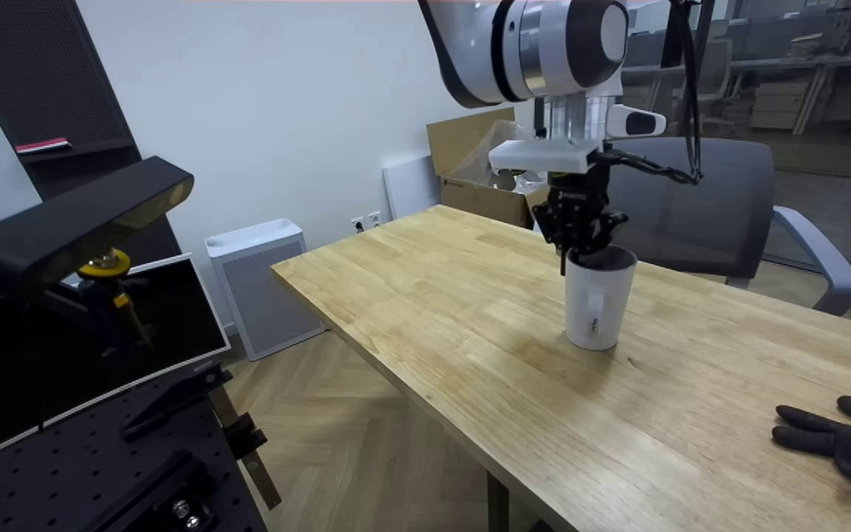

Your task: Move the mug to the left

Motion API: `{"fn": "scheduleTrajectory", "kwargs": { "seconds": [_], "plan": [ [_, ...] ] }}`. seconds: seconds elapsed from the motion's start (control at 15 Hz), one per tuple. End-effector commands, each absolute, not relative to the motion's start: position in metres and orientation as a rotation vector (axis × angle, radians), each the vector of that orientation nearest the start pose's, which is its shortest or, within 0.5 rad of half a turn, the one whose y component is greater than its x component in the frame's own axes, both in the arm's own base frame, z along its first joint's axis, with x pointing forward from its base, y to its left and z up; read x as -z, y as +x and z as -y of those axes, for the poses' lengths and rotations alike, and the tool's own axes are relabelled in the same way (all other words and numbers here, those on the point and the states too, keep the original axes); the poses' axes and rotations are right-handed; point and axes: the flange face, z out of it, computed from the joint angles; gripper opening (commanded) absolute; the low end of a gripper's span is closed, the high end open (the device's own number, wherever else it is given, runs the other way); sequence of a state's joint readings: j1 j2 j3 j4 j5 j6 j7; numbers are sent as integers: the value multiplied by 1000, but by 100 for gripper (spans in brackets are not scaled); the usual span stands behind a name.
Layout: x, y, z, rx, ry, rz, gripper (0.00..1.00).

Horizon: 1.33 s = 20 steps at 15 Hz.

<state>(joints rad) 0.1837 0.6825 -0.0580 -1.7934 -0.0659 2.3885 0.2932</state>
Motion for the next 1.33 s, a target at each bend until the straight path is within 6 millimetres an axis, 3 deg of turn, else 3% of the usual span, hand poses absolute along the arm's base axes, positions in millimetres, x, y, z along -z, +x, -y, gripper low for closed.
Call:
{"fn": "scheduleTrajectory", "kwargs": {
  "seconds": [0.0, 0.27, 0.53, 0.8, 1.07, 1.13, 1.27],
  "plan": [
    [-168, 646, -76, -107, -3263, -235, 48],
    [-175, 650, -70, -142, -3284, -286, 74],
    [-209, 659, -89, -100, -3354, -342, 100],
    [-239, 668, -120, -77, -3382, -343, 100],
    [-258, 668, -129, -136, -3380, -298, 100],
    [-245, 667, -129, -119, -3371, -279, 100],
    [-244, 667, -130, -123, -3370, -274, 100]
  ]
}}
